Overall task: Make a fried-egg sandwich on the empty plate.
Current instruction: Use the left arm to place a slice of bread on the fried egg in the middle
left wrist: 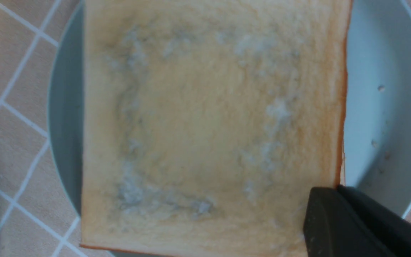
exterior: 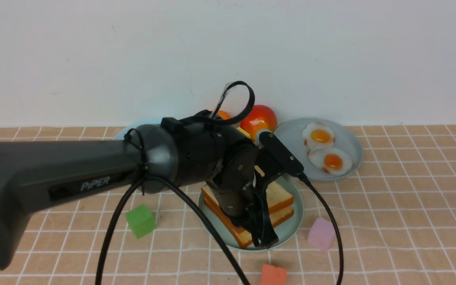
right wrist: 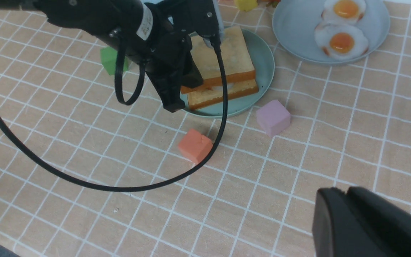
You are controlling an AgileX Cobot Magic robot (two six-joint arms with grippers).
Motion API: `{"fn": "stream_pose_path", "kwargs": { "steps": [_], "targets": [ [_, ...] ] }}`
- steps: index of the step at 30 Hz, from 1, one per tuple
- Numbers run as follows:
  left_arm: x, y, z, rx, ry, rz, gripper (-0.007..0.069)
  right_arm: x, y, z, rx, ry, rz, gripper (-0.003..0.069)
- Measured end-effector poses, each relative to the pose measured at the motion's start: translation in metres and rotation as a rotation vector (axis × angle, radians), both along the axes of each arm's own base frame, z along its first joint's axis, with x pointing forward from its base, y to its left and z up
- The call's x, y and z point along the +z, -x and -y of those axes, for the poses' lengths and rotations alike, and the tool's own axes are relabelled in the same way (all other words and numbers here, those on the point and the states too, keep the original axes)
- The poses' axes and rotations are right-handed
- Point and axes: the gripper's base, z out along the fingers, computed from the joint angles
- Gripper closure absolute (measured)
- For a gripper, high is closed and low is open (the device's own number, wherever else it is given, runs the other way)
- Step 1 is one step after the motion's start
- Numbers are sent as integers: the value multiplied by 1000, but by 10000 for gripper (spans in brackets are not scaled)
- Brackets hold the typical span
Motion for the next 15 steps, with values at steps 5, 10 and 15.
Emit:
{"fn": "stream_pose_path", "kwargs": {
  "steps": [5, 10, 15],
  "targets": [
    [0, 1, 0, 7, 8, -11, 577, 0, 0, 0, 1, -2, 0, 589],
    [0, 2, 1, 17, 24, -25, 451, 0, 0, 0, 1, -2, 0, 585],
    [5, 5, 4, 51, 82, -62, 325, 0, 0, 0, 1, -2, -1, 581]
  ]
}}
